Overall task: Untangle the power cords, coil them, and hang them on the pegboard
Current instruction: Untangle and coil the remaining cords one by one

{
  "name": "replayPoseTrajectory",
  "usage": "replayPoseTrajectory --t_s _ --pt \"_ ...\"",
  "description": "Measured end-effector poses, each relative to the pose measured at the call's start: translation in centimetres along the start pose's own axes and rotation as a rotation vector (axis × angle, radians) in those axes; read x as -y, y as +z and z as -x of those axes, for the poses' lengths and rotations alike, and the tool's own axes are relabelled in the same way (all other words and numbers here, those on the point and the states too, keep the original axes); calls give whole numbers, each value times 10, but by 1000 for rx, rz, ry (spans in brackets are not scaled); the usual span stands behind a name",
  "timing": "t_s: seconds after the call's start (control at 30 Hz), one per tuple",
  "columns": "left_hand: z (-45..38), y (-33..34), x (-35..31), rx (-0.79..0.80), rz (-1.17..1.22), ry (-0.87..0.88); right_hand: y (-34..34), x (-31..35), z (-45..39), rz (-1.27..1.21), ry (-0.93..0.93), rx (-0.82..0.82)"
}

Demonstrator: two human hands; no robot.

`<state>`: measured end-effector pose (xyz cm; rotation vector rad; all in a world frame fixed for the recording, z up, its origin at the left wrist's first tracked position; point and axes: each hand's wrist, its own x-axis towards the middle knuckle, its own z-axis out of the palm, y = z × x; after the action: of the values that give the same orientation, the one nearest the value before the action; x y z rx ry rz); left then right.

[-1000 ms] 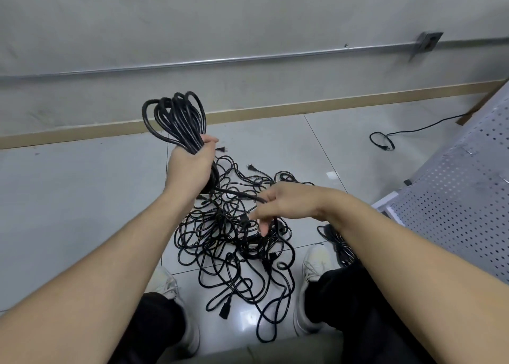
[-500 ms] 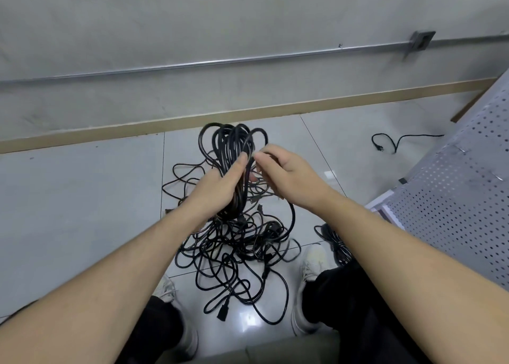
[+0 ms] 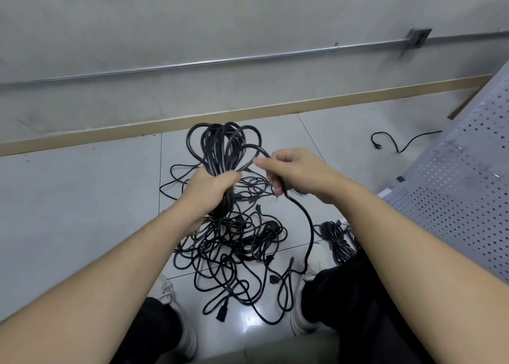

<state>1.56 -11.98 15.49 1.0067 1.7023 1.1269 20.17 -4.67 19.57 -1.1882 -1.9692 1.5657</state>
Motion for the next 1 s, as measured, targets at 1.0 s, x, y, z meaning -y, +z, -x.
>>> replayPoseTrajectory --t_s 1.0 --pt "28 23 -13 321 306 -100 35 9 -22 -900 -32 -345"
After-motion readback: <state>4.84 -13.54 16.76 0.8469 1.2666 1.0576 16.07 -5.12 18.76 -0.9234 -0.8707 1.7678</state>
